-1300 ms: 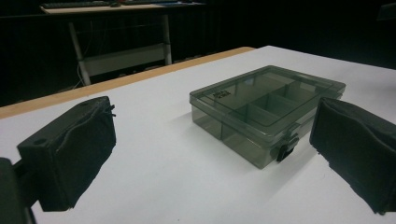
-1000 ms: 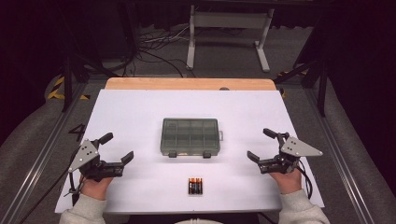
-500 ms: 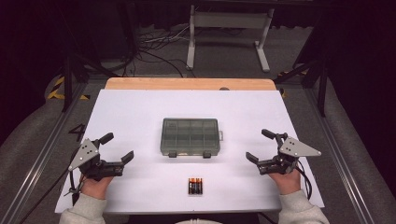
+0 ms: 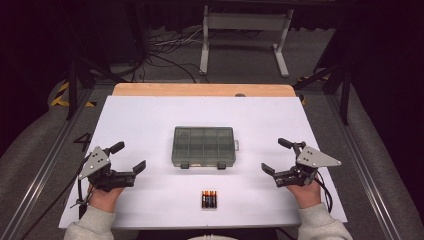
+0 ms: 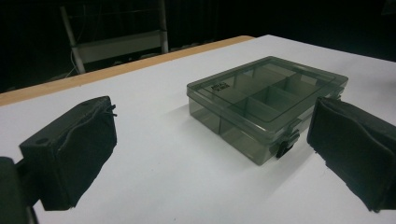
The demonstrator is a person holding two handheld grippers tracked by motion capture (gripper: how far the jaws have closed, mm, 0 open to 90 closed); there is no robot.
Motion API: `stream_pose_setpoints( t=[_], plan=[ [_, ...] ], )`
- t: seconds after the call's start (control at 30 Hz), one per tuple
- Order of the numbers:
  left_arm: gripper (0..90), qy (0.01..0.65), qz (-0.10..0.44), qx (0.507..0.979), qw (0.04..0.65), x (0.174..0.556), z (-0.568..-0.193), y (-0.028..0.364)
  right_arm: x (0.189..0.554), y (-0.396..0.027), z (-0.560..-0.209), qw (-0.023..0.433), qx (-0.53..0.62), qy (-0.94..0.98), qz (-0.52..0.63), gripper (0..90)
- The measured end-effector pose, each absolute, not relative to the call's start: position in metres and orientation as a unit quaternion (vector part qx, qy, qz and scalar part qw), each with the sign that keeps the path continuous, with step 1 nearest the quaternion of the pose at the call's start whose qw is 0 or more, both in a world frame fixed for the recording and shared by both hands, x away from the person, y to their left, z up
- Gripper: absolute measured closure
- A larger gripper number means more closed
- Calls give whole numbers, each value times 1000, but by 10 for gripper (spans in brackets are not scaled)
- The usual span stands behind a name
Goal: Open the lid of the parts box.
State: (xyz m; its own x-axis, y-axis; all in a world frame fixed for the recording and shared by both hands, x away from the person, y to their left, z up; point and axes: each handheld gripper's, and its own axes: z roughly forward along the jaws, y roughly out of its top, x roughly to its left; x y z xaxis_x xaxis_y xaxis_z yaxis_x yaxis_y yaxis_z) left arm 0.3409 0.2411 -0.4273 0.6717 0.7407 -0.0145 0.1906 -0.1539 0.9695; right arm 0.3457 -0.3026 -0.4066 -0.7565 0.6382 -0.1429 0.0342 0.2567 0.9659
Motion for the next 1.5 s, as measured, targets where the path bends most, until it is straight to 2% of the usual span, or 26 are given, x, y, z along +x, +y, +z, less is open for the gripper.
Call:
stream_pose_setpoints(
  t=[0.87, 1.2, 1.27, 1.5],
  plan=[
    [30, 289, 211, 734, 578, 378, -407, 200, 383, -246, -382, 232, 189, 759, 578, 8],
    [48, 266, 201, 757, 562, 380, -405, 194, 389, -237, -380, 219, 189, 769, 570, 14],
    [51, 252, 202, 776, 542, 381, -405, 195, 389, -236, -381, 213, 190, 775, 564, 16],
    [51, 233, 158, 804, 523, 385, -413, 195, 391, -231, -393, 193, 188, 822, 501, 55]
  ],
)
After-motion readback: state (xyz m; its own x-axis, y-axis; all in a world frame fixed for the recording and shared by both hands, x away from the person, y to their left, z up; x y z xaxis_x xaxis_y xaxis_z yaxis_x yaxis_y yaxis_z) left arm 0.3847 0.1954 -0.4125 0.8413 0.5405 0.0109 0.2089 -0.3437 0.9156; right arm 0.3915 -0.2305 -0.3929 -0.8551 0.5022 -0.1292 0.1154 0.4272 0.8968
